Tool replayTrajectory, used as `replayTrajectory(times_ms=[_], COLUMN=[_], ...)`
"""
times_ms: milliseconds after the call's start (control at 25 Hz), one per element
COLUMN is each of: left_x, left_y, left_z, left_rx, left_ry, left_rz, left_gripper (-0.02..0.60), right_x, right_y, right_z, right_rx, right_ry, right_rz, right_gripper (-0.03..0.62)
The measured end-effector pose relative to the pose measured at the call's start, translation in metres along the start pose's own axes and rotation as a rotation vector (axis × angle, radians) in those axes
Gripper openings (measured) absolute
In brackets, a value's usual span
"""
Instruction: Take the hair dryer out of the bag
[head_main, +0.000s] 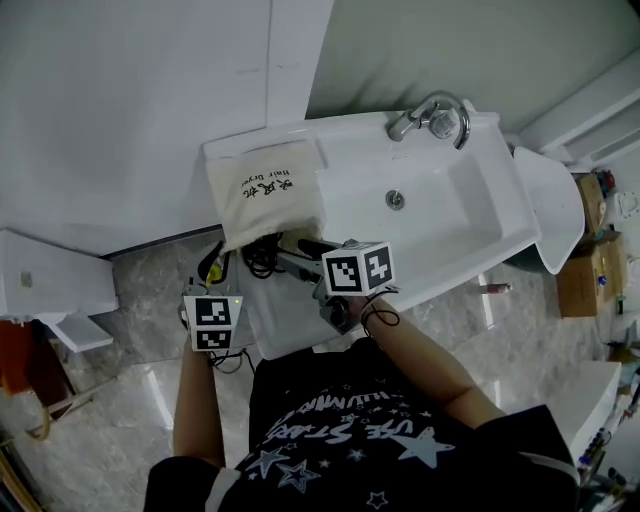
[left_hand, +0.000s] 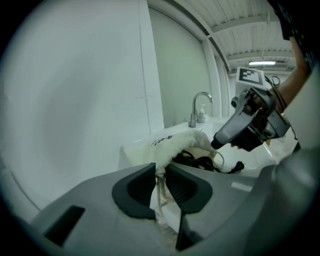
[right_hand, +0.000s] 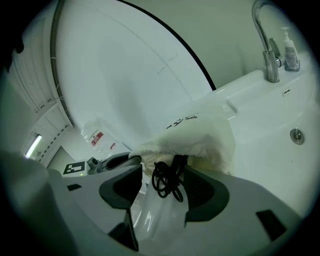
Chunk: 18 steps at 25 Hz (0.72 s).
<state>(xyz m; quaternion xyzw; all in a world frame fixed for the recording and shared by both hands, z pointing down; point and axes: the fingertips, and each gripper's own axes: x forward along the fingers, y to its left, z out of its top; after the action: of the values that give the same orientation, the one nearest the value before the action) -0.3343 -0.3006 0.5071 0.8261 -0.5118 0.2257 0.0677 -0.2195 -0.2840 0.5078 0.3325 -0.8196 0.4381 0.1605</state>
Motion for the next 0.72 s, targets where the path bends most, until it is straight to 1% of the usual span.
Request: replayTrajectory(times_ms=[120, 240, 400, 560, 720], left_x=[0.004, 0.008, 0.011, 0.014, 0.017], left_y=[0.0, 0.001, 0.004, 0.005, 0.005], left_z=[0.004, 0.006, 0.006, 0.007, 0.006], left_rx=[-0.043, -0.077, -0.099, -0.114, -0.126], left_ry=[-0.01, -0.016, -0.018, -0.027, -0.035], left_rz=[-0.041, -0.069, -0.094, -0.108, -0.116], left_gripper=[0.066, 0.063, 0.063, 0.063, 0.063], right_x=[0.023, 0.04, 0.058, 0.077, 0.091], right_y=[-0.004, -0.017, -0.033, -0.039, -0.049], right_z=[0.005, 0.012, 0.017, 0.018, 0.018], right_rx=[0.038, 0.049, 0.023, 0.005, -0.037], right_ry=[0.028, 0.043, 0.083, 0.137, 0.175], right_rz=[-0.011, -0.068, -0.152, -0.194, -0.27], right_gripper=[0.244, 0.249, 0.249, 0.252, 0.252])
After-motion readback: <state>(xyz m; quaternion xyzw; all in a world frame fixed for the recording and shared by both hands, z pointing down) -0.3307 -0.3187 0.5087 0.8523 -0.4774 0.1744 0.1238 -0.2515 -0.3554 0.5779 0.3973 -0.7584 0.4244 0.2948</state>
